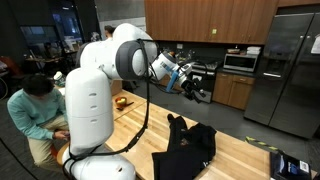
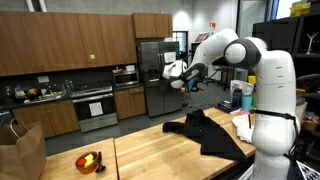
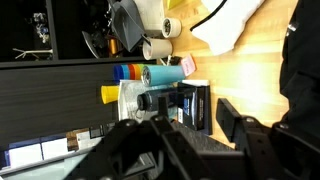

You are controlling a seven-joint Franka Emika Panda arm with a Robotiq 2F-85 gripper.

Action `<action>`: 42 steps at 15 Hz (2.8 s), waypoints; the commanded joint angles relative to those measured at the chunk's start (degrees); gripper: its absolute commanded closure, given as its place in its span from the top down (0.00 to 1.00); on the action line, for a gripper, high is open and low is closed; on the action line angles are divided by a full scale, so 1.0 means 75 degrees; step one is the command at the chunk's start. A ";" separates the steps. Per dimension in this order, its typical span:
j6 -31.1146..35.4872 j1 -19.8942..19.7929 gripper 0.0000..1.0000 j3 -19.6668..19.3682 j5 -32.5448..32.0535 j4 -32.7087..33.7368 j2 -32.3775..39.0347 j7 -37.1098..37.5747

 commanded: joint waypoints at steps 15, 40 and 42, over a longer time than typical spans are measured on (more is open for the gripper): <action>0.2182 0.0617 1.00 0.0455 0.3928 -0.1028 -0.0427 -0.0194; 0.5931 0.0468 1.00 -0.0375 0.2772 -0.2472 0.0453 0.1907; 0.6191 0.0493 1.00 -0.0435 0.2431 -0.2504 0.0530 0.2120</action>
